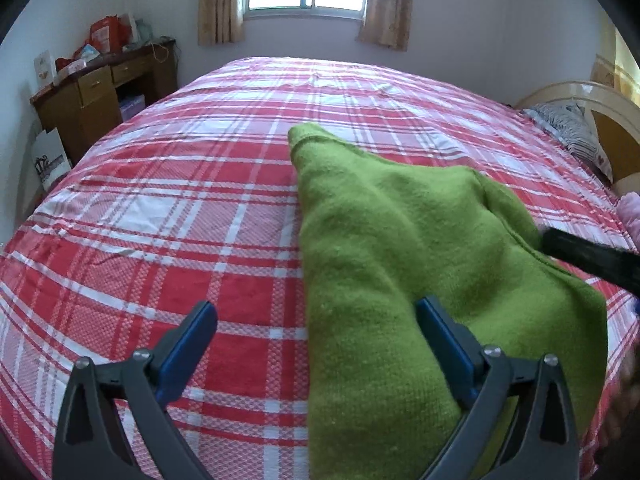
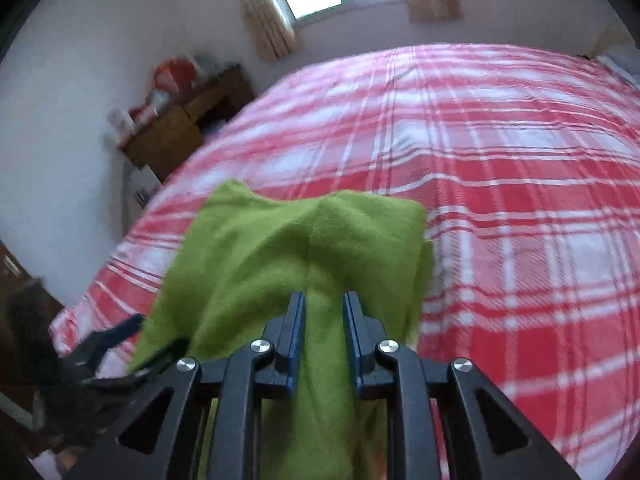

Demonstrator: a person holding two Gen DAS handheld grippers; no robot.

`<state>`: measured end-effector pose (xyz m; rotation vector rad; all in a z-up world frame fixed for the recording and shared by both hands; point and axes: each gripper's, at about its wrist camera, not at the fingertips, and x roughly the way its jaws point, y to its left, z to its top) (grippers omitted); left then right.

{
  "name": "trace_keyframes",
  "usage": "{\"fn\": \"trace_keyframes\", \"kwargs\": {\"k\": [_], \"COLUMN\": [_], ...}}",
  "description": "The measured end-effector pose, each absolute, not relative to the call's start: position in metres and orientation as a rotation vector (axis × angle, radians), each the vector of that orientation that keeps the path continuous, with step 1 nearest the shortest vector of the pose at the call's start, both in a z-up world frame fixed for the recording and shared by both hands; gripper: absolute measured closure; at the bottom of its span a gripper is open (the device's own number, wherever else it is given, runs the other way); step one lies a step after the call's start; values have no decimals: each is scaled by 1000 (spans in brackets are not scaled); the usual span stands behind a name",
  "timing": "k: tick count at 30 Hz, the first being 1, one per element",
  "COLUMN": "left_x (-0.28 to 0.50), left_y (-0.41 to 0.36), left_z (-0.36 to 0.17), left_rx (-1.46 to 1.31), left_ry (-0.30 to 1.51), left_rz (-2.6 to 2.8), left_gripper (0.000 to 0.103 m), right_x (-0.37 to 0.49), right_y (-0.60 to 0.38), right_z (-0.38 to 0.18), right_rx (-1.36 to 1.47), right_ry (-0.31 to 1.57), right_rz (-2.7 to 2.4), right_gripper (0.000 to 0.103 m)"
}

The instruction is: Fold small clothes

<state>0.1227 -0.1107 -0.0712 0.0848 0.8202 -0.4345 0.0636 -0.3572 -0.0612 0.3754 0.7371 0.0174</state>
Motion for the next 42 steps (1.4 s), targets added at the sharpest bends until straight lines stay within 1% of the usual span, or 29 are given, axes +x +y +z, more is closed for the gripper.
{"fn": "trace_keyframes", "kwargs": {"k": [1, 5, 8, 10, 19, 22, 25, 27, 28, 29, 31, 33, 36, 39, 42], "left_x": [124, 124, 123, 124, 123, 127, 139, 143, 143, 143, 145, 153, 161, 160, 147], "left_y": [-110, -109, -108, -108, -106, -98, -86, -79, -75, -73, -73, -81, -97, -111, -107], "left_z": [-72, -72, -72, -73, -73, -73, -69, -64, -56, -51, -40, -39, -49, -78, -81], "left_rx": [79, 71, 76, 72, 74, 38, -38, -94, -137, -160, -199, -204, -162, -108, -88], "left_ry": [823, 827, 823, 830, 842, 884, 981, 1013, 999, 984, 955, 958, 981, 1042, 968], "left_rz": [-438, -441, -440, -445, -460, -514, -569, -572, -576, -586, -608, -611, -605, -604, -615], "left_gripper": [1, 0, 0, 0, 0, 0, 0, 0, 0, 0, 0, 0, 0, 0, 0], "right_x": [45, -4, -17, -22, -48, -59, -72, -76, -74, -71, -63, -49, -23, -5, 11], "right_y": [-354, -347, -340, -332, -325, -334, -347, -355, -360, -365, -369, -370, -367, -364, -370], "right_z": [-57, -60, -79, -89, -92, -83, -67, -57, -53, -49, -46, -47, -58, -65, -68], "right_rx": [378, 407, 438, 427, 413, 460, 491, 519, 535, 554, 574, 578, 584, 560, 562], "right_ry": [720, 706, 770, 771, 782, 779, 709, 648, 627, 601, 566, 577, 620, 651, 658], "right_rz": [27, 2, -3, -33, -85, -66, -81, -76, -72, -69, -55, -50, -17, -13, -30], "right_gripper": [82, 82, 82, 82, 82, 81, 80, 68, 48, 35, 34, 34, 34, 34, 34]}}
